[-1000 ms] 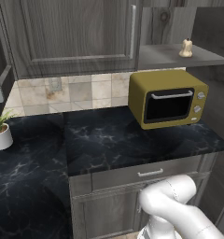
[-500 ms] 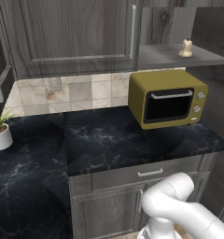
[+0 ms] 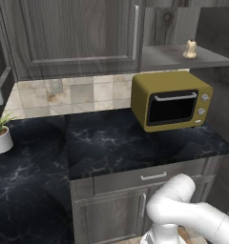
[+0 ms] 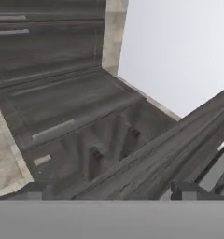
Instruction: Pick the candle and candle from the dining table and place them in the open cabinet. Close the cabinet after placing the objects.
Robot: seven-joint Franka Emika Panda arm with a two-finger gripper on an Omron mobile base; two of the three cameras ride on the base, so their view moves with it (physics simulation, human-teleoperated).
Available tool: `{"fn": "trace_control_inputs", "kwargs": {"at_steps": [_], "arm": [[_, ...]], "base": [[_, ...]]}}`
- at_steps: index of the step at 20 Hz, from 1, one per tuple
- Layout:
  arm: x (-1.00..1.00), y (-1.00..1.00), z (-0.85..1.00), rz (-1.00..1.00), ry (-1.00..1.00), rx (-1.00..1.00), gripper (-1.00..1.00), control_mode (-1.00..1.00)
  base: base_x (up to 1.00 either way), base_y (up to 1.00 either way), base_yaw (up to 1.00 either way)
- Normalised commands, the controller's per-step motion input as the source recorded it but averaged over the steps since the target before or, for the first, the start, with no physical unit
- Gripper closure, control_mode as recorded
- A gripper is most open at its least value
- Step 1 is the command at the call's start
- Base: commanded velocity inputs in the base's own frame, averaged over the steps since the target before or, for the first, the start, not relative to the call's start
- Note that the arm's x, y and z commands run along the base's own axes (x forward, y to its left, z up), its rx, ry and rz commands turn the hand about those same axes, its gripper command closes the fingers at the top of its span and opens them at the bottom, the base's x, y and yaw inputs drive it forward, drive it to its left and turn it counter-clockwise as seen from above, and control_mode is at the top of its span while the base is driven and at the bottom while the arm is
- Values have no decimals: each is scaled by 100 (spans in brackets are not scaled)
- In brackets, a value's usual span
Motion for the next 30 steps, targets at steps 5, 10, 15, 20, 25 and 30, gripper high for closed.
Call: {"fn": "trace_control_inputs", "kwargs": {"at_steps": [5, 10, 15, 20, 25, 30], "arm": [[2, 44, 75, -8, 6, -32, -100, -100], [2, 49, 75, -10, 8, -30, -100, -100], [0, 63, 75, -11, 9, -29, -100, -100], [7, 75, 80, -13, 13, -25, -100, -100], [15, 76, 84, -13, 12, -23, -100, -100], [28, 82, 87, -13, 13, -23, -100, -100]], "base": [[0, 0, 0], [0, 0, 0], [0, 0, 0], [0, 0, 0], [0, 0, 0], [0, 0, 0]]}}
